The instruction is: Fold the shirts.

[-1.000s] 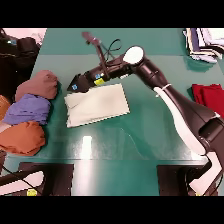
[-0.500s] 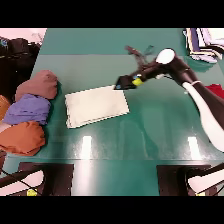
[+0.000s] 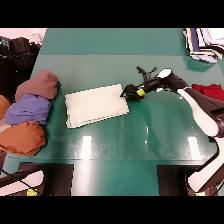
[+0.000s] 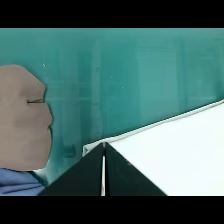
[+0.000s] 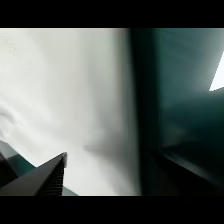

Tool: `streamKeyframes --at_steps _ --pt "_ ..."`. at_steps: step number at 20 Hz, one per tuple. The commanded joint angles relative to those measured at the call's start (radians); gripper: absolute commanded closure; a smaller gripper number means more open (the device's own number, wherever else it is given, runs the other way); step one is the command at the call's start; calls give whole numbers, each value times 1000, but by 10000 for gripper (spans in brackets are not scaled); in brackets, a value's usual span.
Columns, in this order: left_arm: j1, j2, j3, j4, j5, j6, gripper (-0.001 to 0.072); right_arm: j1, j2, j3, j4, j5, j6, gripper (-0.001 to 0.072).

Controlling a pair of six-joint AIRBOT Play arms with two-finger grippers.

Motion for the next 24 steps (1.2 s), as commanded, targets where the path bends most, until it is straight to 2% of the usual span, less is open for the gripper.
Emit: streamKeyframes --at_steps 1,2,5,6,10,13,19,24 --pt "0 0 0 -13 -1 0 683 84 -106 130 38 -7 -3 213" --pt "0 0 0 -21 -1 0 683 103 -125 168 37 -2 -3 283" --pt "0 0 0 -49 -2 0 684 137 -141 240 30 3 -34 634" --pt "0 0 0 -55 -2 0 684 137 -141 262 28 12 -45 695" --pt "-77 1 0 -48 2 0 684 61 -67 291 16 19 -42 694" --pt "-185 1 0 -47 22 0 684 -82 66 291 -147 27 27 694" --pt "-333 1 0 -48 84 -1 684 -526 317 291 -455 58 163 694" --pt "-393 0 0 -48 144 -34 683 -901 340 291 -458 60 202 694"
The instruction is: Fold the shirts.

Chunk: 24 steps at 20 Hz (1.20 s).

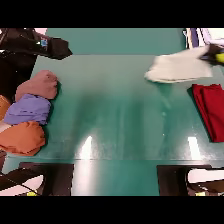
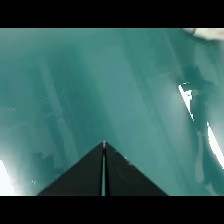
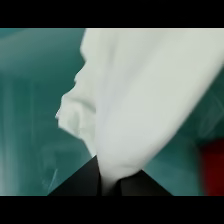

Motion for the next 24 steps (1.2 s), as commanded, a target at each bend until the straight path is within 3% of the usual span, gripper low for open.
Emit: streamKeyframes --at_steps 1,9,12,16,18,24 --pt "-45 0 0 0 56 -35 683 -233 15 1 -27 3 32 694" --pt "-45 0 0 -3 70 -53 683 -285 -6 5 126 -33 -18 694" --pt "-45 0 0 -3 69 -52 683 -285 -5 58 254 14 -51 694" --pt "-45 0 0 0 63 -44 683 -304 21 135 235 146 -48 694" --pt "-45 0 0 1 62 -43 683 -320 66 124 146 177 -31 694" --pt "-45 0 0 1 62 -18 683 -414 271 -138 -79 185 -14 694"
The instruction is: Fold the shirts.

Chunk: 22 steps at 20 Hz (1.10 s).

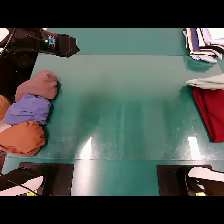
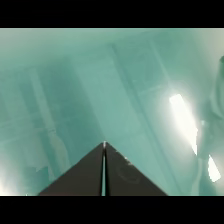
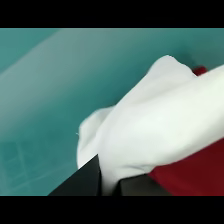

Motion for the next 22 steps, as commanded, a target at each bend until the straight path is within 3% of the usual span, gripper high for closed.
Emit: streamKeyframes --at_steps 1,5,6,8,9,14,22 --pt "0 0 0 1 -3 13 683 -69 117 -165 -117 13 10 694" --pt "0 0 0 1 -13 39 683 -172 233 -388 -123 19 9 691" --pt "0 0 0 1 -13 39 683 -201 261 -440 -123 22 8 638" --pt "0 0 0 1 -12 39 682 -261 304 -524 -122 23 8 103" --pt "0 0 0 1 -11 39 683 -289 320 -550 -119 24 8 42" --pt "0 0 0 1 -11 39 682 -224 419 -586 58 -32 -1 45" --pt "0 1 0 -1 18 38 682 470 460 -585 70 -175 0 47"
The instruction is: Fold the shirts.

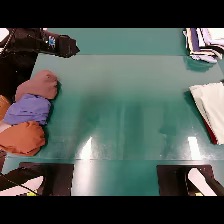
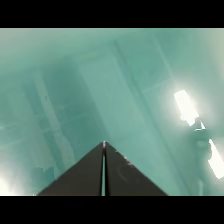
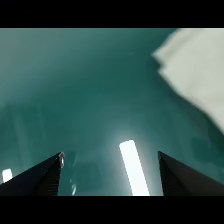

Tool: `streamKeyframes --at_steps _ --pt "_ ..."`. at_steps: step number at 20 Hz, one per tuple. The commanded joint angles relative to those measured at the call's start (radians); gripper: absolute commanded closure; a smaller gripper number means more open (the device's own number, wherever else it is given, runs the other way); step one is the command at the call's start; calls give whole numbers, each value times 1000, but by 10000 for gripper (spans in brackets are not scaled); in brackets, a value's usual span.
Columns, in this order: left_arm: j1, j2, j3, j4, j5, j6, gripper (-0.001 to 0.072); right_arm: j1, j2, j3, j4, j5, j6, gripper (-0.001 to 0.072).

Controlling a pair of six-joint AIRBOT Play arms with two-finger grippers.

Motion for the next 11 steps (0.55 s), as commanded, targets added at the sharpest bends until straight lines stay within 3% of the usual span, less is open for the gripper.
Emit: streamKeyframes --at_steps 1,5,11 --pt "0 1 0 -1 24 0 682 307 -9 -2 8 -84 -1 110" --pt "0 1 0 -1 32 0 682 528 -54 -1 0 -103 -3 692" --pt "0 1 0 -1 54 0 682 612 -84 -1 3 -103 -8 692"
